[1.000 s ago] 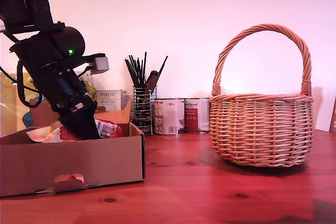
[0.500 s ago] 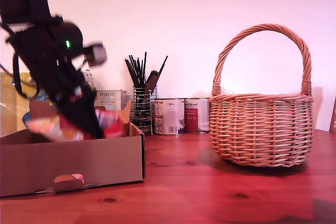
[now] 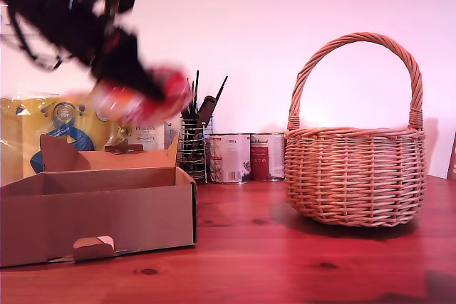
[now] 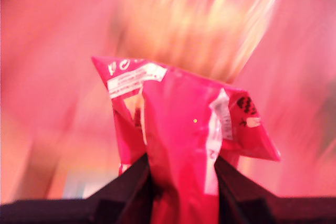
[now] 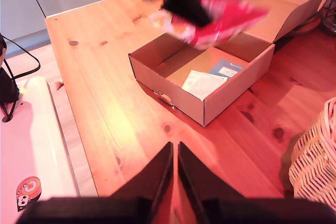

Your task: Move the bags of Easter eggs from the cardboard box on the left into the woven basket on the right side.

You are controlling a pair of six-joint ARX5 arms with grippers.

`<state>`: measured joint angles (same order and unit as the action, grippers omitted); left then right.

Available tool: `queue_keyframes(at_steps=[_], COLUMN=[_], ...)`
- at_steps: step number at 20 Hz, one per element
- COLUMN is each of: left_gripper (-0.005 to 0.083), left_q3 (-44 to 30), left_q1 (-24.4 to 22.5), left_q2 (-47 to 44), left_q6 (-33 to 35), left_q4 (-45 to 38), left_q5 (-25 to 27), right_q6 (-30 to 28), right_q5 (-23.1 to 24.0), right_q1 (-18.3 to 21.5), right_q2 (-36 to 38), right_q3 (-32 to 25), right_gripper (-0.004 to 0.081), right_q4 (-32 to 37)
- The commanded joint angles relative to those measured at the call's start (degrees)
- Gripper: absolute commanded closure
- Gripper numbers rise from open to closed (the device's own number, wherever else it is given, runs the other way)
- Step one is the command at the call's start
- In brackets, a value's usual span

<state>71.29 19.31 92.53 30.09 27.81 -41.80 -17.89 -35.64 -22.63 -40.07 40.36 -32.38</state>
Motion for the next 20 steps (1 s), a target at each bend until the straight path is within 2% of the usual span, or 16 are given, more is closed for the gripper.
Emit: queue_keyframes(at_steps=[1, 5, 8, 11, 14, 17, 20], left_gripper=[0.0647, 0.0646, 0.0646, 0.0646, 0.0646, 0.0646, 0.0646], left_q3=[-1.0, -1.0, -1.0, -1.0, -1.0, -0.9, -0.4], left_q1=[3.1, 12.2, 19.1, 23.7, 25.8, 26.5, 26.5], left_q2=[-0.4, 0.5, 1.2, 3.4, 7.0, 11.1, 14.8], left_q6=[-2.3, -6.7, -7.6, -7.6, -7.6, -7.6, -7.6], left_q4=[-4.0, -15.5, -25.9, -34.6, -41.8, -48.0, -53.9], left_q5=[-2.4, -2.0, 4.8, 11.1, 16.1, 18.9, 21.2], right_q6=[-0.1, 0.0, 0.5, 1.4, 1.4, 1.4, 1.3], right_q5=[-0.3, -0.4, -0.3, -0.3, 0.8, 4.5, 5.5], right_q1=[-0.2, -0.2, -0.2, -0.2, -0.2, -0.2, -0.2], right_q2=[0.3, 3.3, 6.8, 10.5, 13.6, 15.8, 16.6], right_q3=[0.3, 0.3, 0.4, 1.7, 5.0, 9.0, 11.3], right_gripper=[0.0783, 0.0783, 0.0783, 0.0783, 0.0783, 0.0783, 0.0783], right_q4=[-0.4, -3.5, -9.3, -14.8, -20.7, -24.5, -26.5])
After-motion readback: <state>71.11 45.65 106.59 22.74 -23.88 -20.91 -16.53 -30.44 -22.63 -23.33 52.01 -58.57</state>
